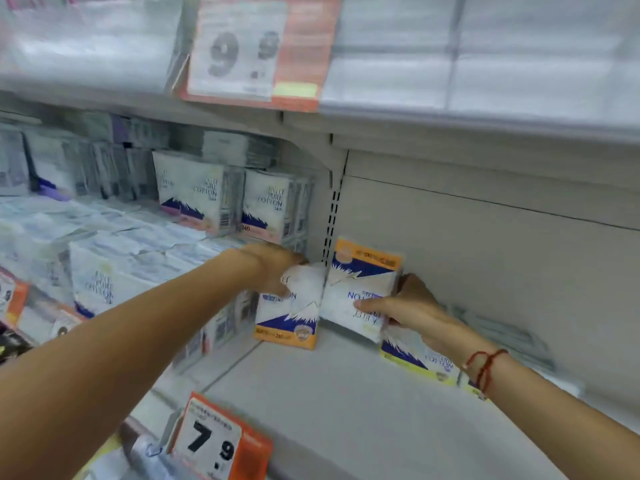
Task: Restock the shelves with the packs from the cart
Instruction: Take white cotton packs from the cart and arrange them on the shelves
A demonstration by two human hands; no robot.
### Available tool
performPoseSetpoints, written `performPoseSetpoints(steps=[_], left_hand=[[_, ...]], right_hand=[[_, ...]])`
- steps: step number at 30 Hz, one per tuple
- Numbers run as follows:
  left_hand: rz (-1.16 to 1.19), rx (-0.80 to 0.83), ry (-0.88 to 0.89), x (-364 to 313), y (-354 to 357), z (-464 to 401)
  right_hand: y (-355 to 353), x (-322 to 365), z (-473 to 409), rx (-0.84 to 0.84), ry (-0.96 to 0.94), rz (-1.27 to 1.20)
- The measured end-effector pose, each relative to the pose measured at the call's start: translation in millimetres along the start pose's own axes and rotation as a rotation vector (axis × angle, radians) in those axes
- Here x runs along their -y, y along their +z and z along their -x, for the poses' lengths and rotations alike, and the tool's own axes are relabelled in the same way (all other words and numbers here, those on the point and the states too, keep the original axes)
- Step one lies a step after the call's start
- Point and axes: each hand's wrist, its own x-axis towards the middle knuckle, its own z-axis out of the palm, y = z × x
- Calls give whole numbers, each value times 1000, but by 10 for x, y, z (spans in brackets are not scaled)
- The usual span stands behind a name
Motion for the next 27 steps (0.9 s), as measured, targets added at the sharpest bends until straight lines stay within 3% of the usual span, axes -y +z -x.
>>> performPoseSetpoints(steps=[6,13,20,23,27], left_hand=[[-65,-72,23,-3,58,-176],[-142,-203,27,-3,145,-249],[-186,-245,-32,-62,158,-320],[-202,-250,-8,-60,140,-285],[-271,-204,32,-57,115,-227]], right_hand=[[-31,169,-290,-58,-104,182],[-228,552,-428,-130,-387,400],[-235,889,-556,-169,-688,1108],[-111,949,-628,-47,-680,1301],[141,786,-709,268,-533,1180]])
